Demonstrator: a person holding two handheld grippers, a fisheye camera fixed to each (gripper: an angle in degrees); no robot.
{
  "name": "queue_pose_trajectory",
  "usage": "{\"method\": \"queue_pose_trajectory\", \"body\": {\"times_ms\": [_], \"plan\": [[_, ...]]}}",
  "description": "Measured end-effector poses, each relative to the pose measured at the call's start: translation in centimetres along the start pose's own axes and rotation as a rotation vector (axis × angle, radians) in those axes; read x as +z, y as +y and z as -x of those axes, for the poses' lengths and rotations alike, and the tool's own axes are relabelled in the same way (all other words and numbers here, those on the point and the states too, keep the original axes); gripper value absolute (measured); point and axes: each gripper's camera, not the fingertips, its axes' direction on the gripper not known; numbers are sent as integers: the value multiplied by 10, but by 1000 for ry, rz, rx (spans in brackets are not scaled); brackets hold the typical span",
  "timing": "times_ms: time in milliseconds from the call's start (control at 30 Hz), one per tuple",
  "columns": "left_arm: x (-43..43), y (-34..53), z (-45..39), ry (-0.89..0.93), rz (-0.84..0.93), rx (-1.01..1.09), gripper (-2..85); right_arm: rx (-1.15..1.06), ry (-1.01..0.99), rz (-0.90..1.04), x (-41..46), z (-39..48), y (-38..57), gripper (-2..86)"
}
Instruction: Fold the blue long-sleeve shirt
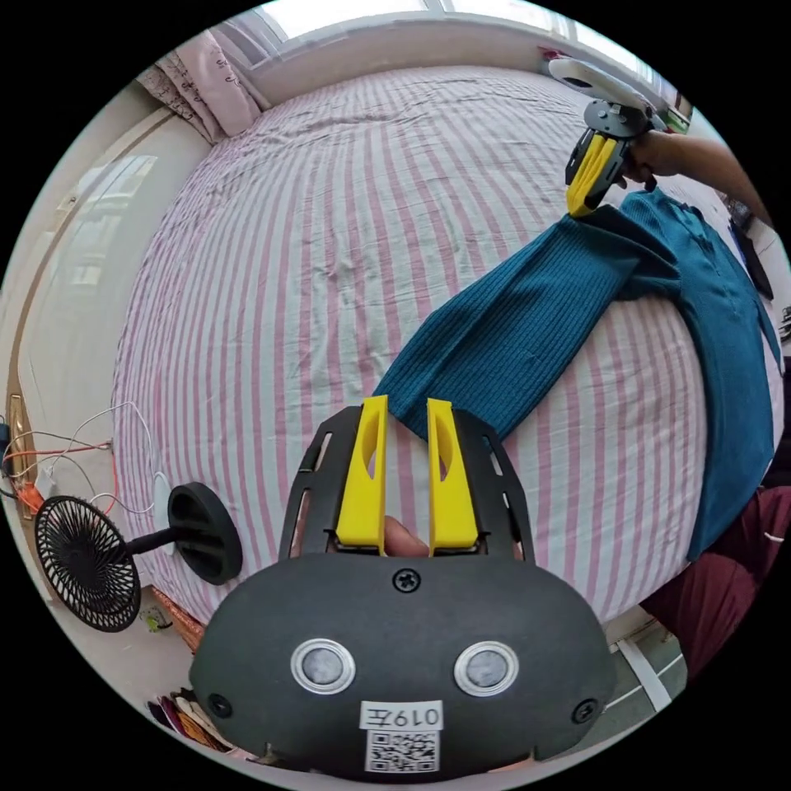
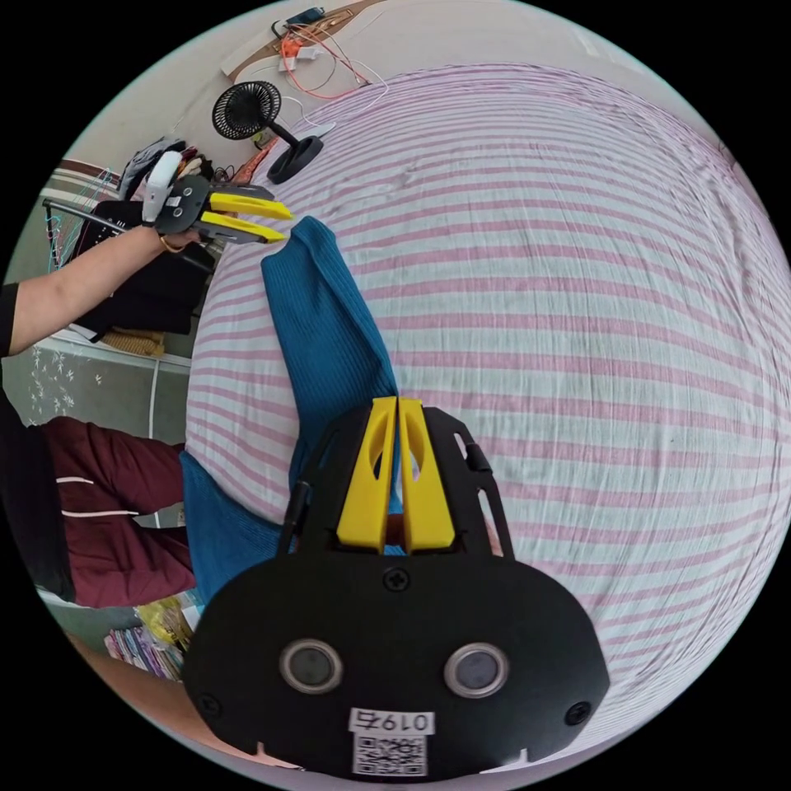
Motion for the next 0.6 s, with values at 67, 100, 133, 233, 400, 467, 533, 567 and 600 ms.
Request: {"method": "queue_pose_trajectory", "body": {"times_ms": [67,100,133,233,400,467,533,567,600], "plan": [[2,-4,2,55,6,4,40,2,0,-7,-1,-2,2,-10],[3,-6,4,57,14,9,32,5,-4,-12,-2,-4,4,-10],[3,-10,4,40,26,16,25,6,-8,-14,-2,-4,5,-10],[5,-18,6,88,46,42,15,15,-16,-25,-1,-8,10,-10],[8,-29,8,125,89,80,8,40,-31,-44,1,-14,18,-10],[5,-32,11,136,90,85,7,39,-33,-49,-1,-14,20,-10],[-4,-35,21,184,81,71,7,34,-36,-63,-5,-14,23,-10],[-9,-35,24,199,69,66,6,30,-48,-79,-9,-14,26,-10],[-20,-35,33,243,39,56,6,25,-70,-95,-14,-15,29,-10]]}}
